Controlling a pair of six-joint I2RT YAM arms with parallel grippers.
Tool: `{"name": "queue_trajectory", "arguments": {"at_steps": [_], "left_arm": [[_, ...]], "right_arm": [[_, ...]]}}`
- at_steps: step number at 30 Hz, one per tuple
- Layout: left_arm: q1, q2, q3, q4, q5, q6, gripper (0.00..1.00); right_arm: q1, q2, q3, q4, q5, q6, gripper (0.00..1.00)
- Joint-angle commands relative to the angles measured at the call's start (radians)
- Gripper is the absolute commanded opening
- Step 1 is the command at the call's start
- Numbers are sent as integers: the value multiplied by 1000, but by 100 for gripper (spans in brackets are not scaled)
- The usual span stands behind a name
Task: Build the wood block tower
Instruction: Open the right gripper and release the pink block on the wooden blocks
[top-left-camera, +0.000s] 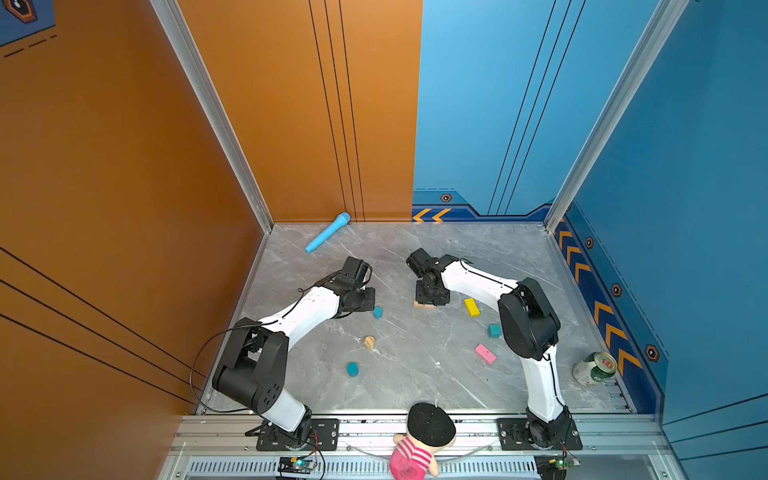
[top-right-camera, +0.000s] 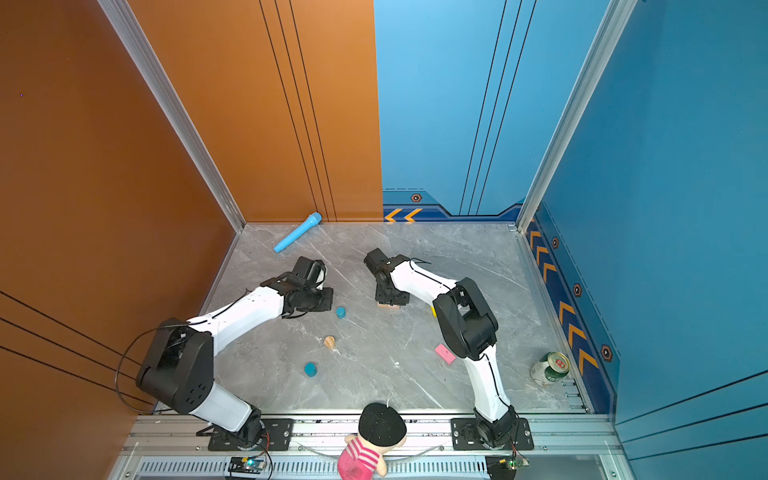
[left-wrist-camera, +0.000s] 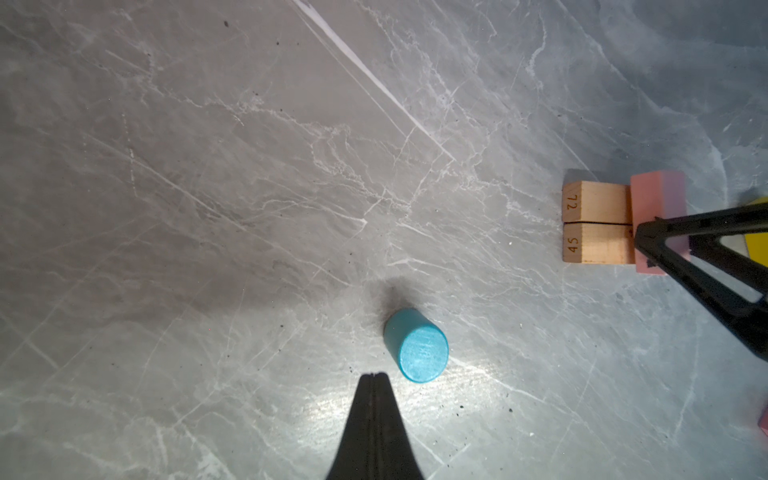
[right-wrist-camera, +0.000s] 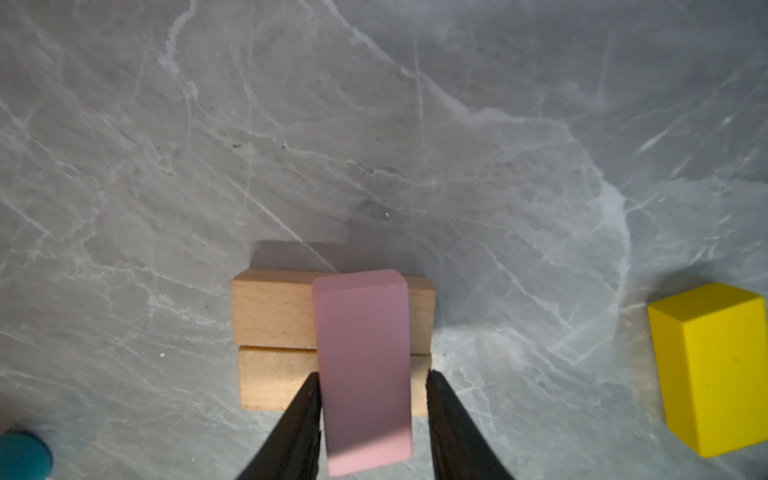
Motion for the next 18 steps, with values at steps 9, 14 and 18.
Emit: {"name": "queue_trajectory", "arguments": {"at_steps": [9, 14, 18], "left_arm": [[12, -16, -11, -1, 17, 17, 0], [13, -15, -10, -1, 18, 17, 0], [15, -17, -11, -1, 20, 17, 0]], "right_arm": [[2, 17, 23, -16, 11, 13, 47], [4, 22, 26, -16, 11, 14, 51], [3, 24, 25, -17, 10, 14, 54]]}}
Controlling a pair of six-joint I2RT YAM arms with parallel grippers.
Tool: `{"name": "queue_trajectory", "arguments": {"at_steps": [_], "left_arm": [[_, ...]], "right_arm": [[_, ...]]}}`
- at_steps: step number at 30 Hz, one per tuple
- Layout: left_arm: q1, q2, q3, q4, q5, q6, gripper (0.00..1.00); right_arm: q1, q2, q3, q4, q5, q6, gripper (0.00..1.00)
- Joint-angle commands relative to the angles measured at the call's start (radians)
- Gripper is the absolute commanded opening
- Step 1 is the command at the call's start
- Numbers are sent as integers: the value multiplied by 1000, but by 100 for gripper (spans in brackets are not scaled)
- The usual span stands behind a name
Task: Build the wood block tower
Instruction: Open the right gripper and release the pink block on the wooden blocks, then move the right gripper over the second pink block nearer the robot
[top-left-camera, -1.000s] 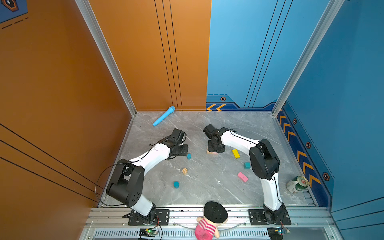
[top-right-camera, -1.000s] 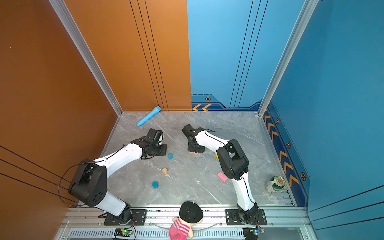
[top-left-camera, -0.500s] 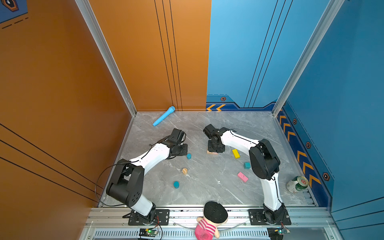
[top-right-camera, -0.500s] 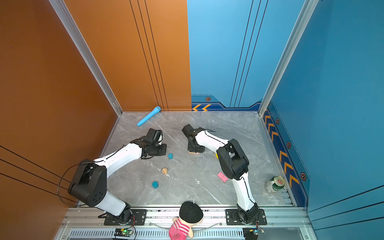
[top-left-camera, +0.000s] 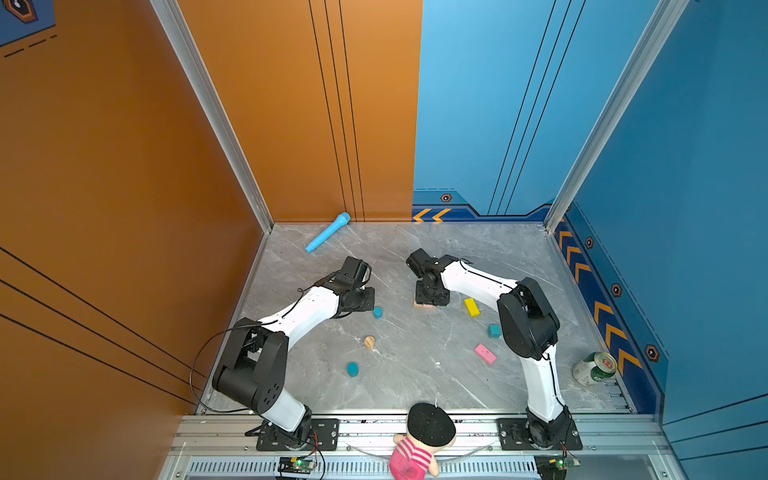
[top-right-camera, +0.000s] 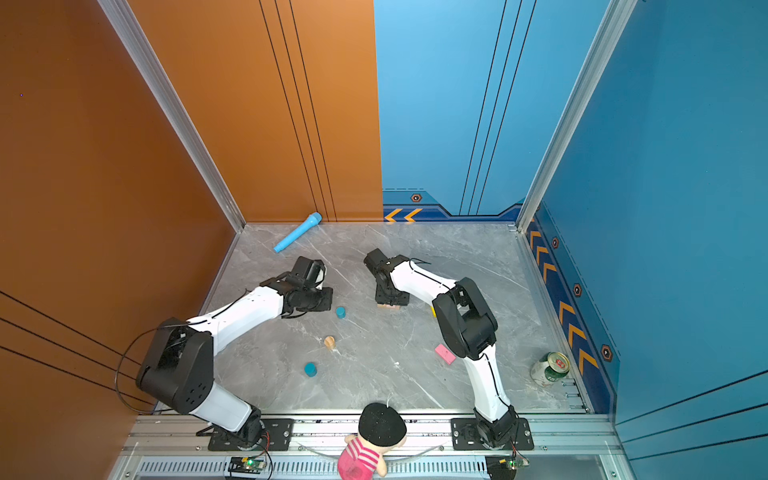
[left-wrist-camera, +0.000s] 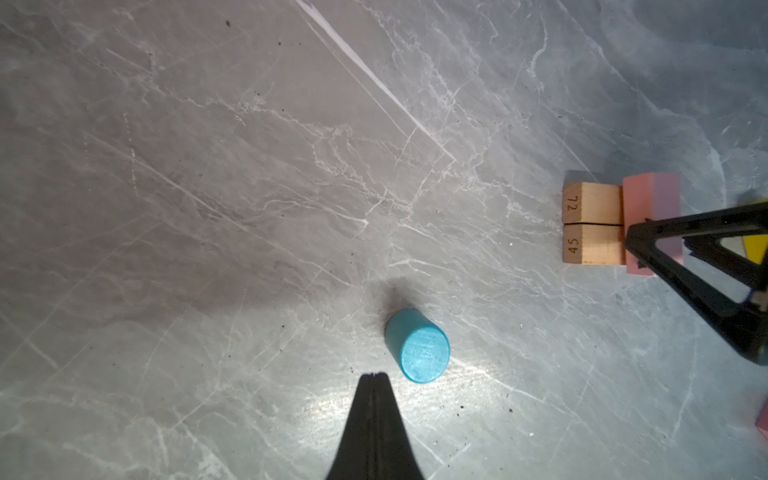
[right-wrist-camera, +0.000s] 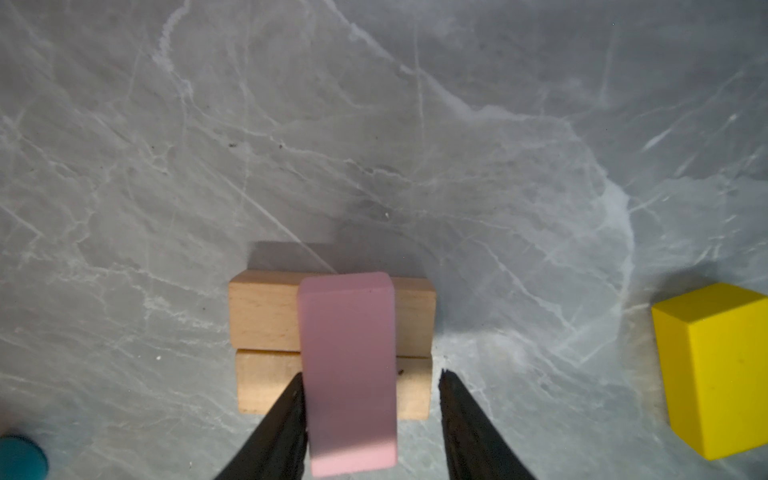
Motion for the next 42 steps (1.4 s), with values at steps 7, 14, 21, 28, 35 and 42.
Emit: {"name": "queue_trajectory", "arguments": {"at_steps": [7, 14, 21, 28, 35, 42], "left_arm": [[10, -22, -17, -1, 11, 17, 0], [14, -27, -21, -1, 13, 16, 0], [14, -40, -25, -2, 12, 14, 0], [4, -72, -29, -7, 11, 10, 0], [-32, -103, -22, -13, 4, 7, 0], [-69, -112, -5, -30, -22, 6, 0]], "right_arm": [[2, 24, 23, -17, 7, 14, 57], [4, 18, 21, -17, 7, 14, 64], [8, -15, 18, -17, 7, 9, 77], [23, -117, -9, -18, 19, -4, 93], [35, -312, -151, -6, 16, -40, 95], [15, -583, -440, -21, 39, -49, 55]]}}
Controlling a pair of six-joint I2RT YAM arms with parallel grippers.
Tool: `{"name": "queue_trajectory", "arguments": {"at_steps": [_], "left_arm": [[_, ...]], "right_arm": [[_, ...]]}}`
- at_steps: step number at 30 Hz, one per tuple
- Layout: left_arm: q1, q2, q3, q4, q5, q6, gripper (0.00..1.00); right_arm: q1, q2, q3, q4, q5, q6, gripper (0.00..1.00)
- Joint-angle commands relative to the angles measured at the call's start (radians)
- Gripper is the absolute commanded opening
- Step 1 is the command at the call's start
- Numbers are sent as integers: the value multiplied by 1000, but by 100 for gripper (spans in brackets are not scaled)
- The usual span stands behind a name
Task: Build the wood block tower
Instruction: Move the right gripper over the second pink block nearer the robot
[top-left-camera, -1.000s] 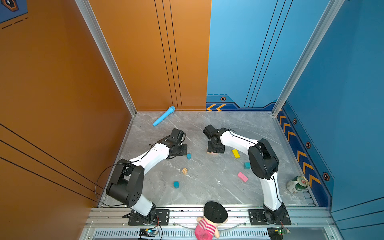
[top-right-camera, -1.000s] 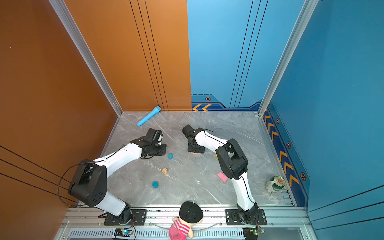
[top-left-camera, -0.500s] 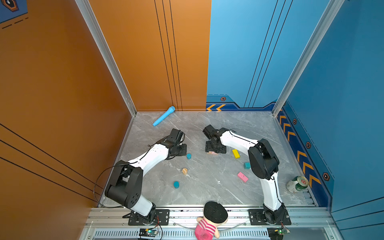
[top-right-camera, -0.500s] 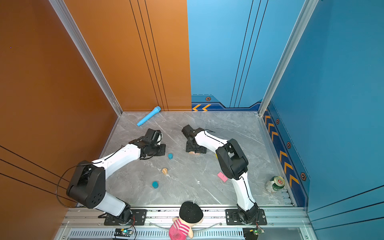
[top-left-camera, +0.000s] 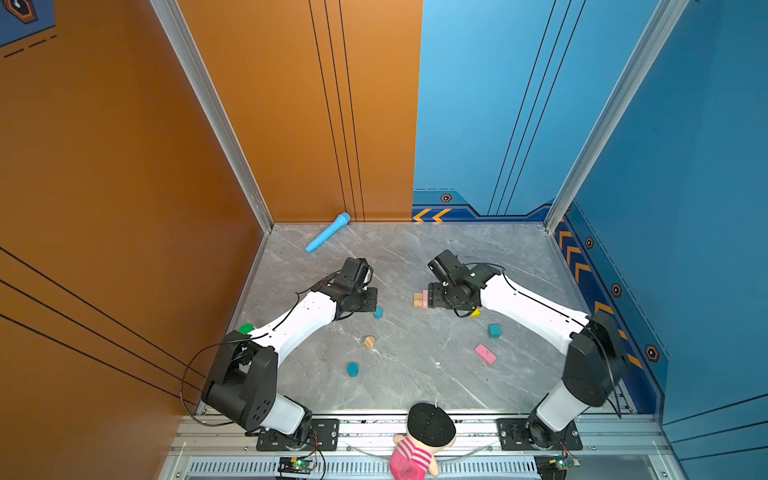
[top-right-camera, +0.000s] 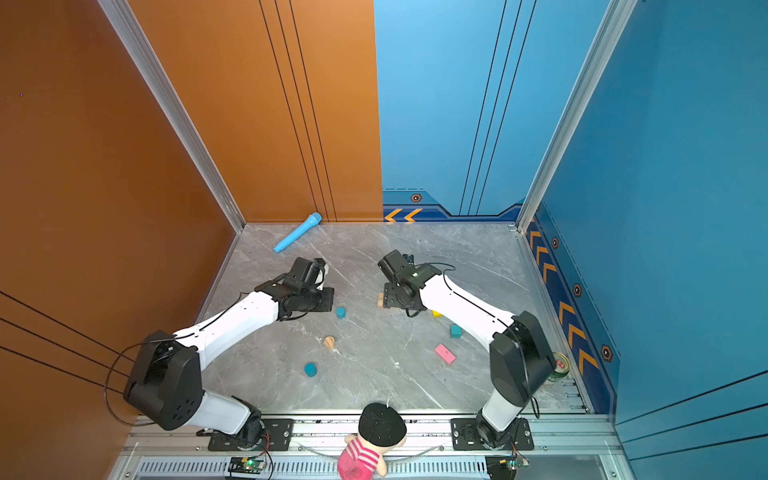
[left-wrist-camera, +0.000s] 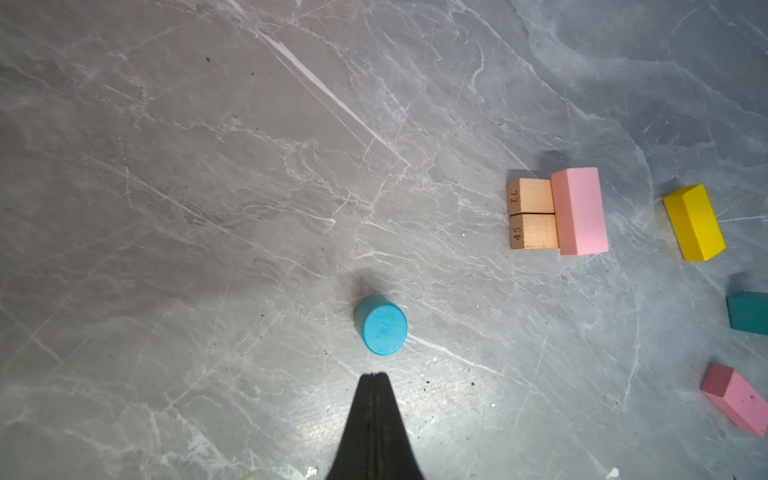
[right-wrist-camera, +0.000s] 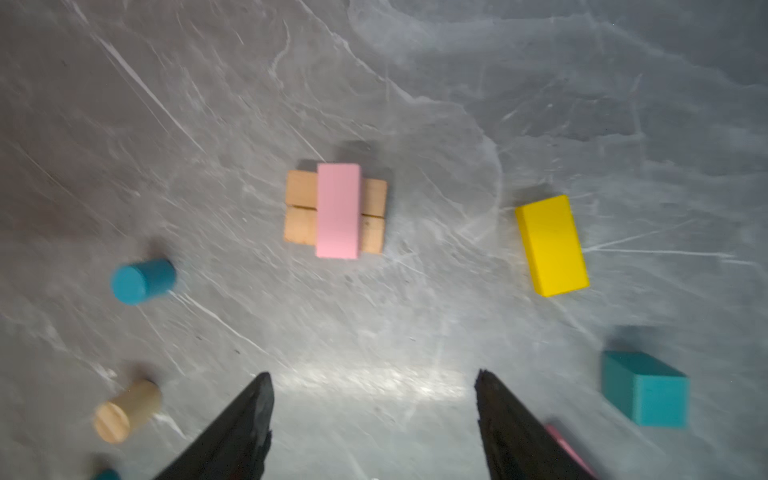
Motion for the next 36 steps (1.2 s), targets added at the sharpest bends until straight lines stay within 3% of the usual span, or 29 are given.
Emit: {"name": "queue_trajectory", "arguments": {"at_steps": [1, 5, 7, 21, 36], "left_arm": [[-19, -28, 14, -25, -25, 7, 0], [-39, -29, 25, -35, -39, 7, 0], [-47, -29, 25, -42, -47, 7, 0], [-83, -11, 74, -58, -76, 12, 0], [-95, 1, 86, -65, -86, 14, 0]], "right_arm": [[-20, -103, -133, -41, 37, -5, 45], [-62, -212, -290, -45, 38, 11, 10], [-86, -249, -349, -45, 38, 14, 0], [-241, -391, -615, 24, -26, 8, 0], [-272, -296, -646, 120, -54, -11, 0]]}}
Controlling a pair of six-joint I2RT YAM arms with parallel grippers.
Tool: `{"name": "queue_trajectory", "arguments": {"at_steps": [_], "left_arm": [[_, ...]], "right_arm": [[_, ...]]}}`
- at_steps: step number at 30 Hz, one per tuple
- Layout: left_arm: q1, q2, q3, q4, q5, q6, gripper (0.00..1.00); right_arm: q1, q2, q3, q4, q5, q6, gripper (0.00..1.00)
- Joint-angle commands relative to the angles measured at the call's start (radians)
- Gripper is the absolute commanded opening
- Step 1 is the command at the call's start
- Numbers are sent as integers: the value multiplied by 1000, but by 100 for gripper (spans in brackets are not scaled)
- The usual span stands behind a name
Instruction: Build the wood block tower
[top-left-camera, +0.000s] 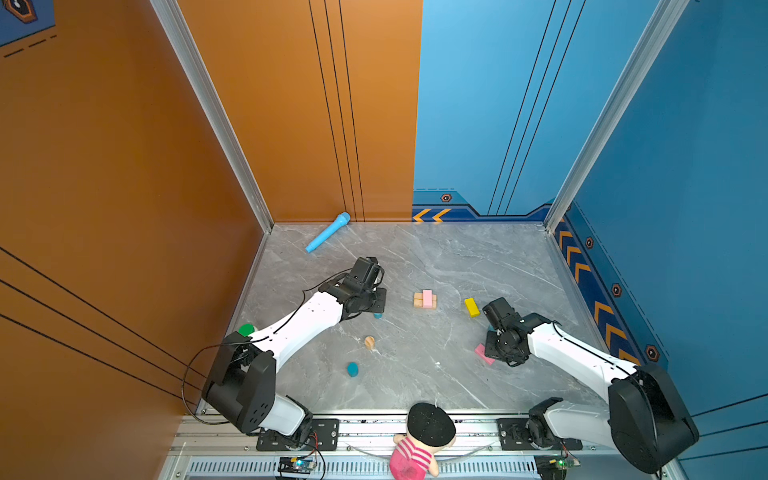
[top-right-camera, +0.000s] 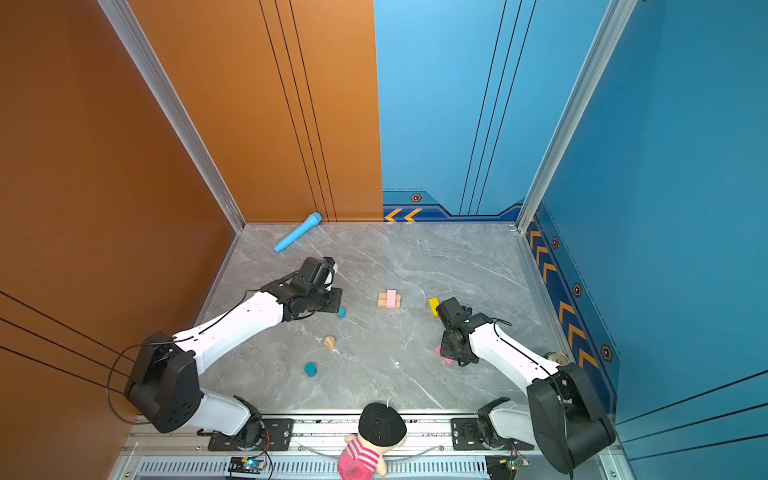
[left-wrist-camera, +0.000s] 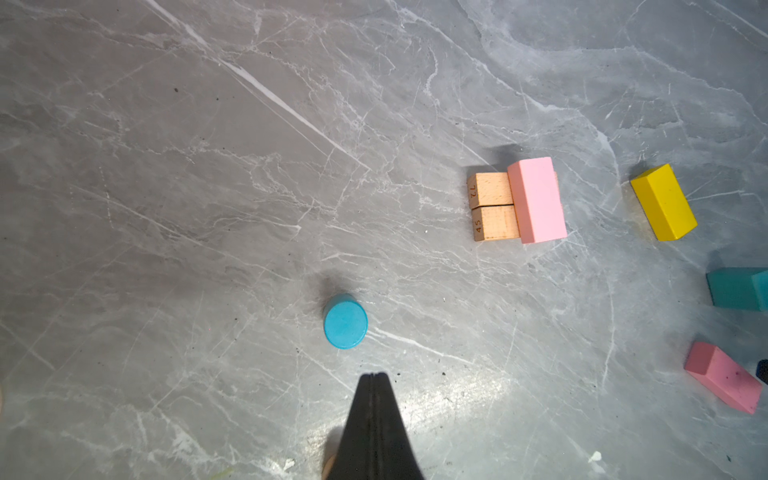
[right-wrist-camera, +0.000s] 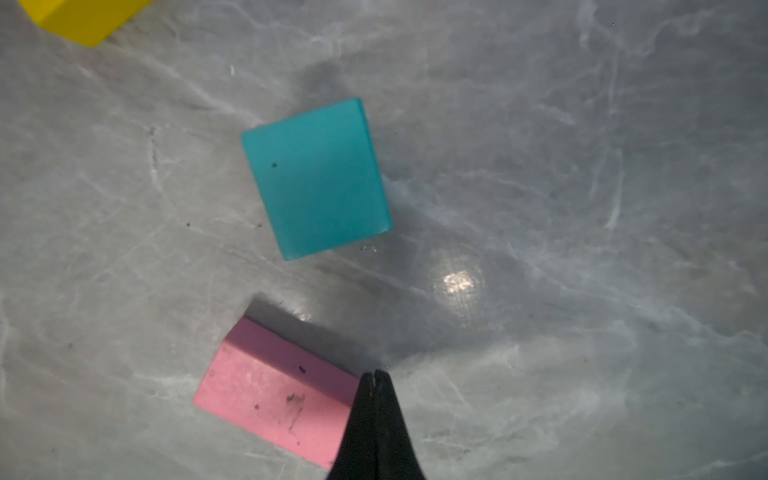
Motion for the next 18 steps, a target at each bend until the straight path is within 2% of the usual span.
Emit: {"name": "queue_trajectory", "arguments": {"at_steps": [1, 9, 18], "left_arm": [[-11, 6, 32, -30, -26, 13, 0], [-11, 11, 34, -33, -31, 15, 0], [-10, 12, 33, -33, -29, 16, 0]], "right_arm": [[-8, 29, -4, 41, -21, -16, 0], [16, 77, -4, 74, -49, -10, 0], [103, 83, 20, 60, -49, 48, 0]]}}
